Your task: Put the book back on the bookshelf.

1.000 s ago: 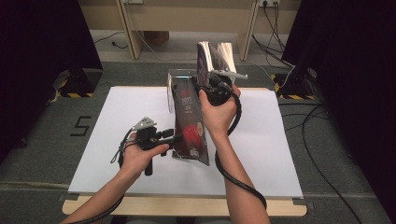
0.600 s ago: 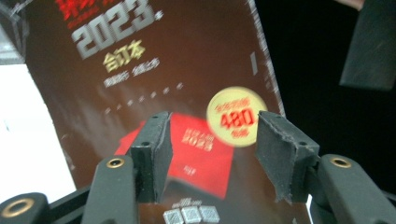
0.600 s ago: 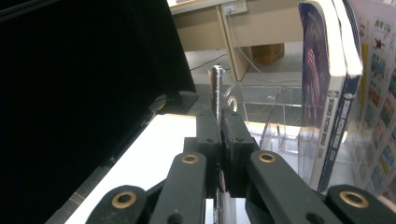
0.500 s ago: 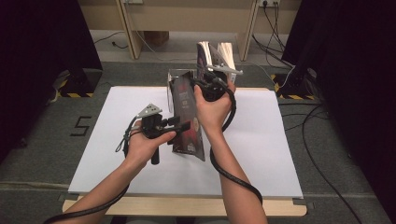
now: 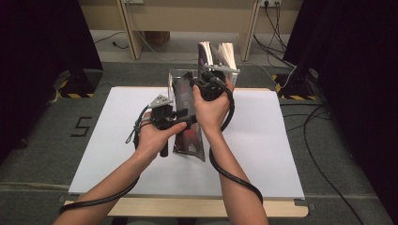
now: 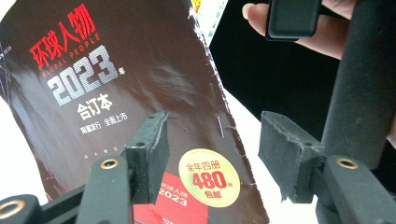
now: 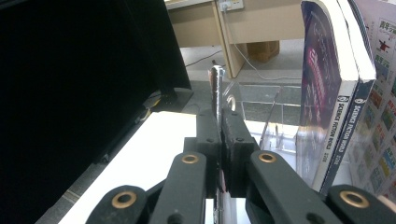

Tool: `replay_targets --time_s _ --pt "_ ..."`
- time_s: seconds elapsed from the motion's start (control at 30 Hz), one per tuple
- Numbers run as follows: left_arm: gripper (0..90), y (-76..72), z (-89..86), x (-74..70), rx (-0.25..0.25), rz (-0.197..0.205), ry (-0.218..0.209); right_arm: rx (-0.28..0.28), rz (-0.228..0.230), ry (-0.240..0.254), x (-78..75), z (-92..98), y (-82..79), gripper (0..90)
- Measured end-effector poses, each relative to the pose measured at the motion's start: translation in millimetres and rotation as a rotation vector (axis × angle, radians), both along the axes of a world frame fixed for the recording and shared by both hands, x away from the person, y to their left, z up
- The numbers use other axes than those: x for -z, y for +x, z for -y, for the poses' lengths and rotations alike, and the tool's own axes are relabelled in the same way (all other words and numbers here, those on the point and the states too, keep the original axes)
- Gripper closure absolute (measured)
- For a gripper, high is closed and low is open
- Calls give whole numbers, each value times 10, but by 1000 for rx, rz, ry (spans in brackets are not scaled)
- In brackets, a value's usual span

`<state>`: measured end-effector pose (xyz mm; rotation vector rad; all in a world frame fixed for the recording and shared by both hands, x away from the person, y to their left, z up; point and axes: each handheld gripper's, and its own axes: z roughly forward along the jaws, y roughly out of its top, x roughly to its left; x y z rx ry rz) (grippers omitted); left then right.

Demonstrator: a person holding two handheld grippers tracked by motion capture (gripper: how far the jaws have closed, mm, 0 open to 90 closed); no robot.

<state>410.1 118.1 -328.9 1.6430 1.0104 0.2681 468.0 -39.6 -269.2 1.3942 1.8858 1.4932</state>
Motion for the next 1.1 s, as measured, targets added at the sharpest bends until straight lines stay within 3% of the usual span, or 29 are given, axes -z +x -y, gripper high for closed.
replay_targets --time_s 0.53,0.77,0.9,1.1 --pt "422 76 205 22 -60 19 95 15 -18 -23 -21 -65 -16 872" --pt "427 90 231 56 -99 40 142 14 -2 -29 -41 -117 -72 872" --pt "434 86 179 94 -100 17 132 -1 -7 -31 -40 -147 -110 872" --pt "546 22 66 185 -105 -4 101 -38 -13 -40 -8 -222 -160 871"
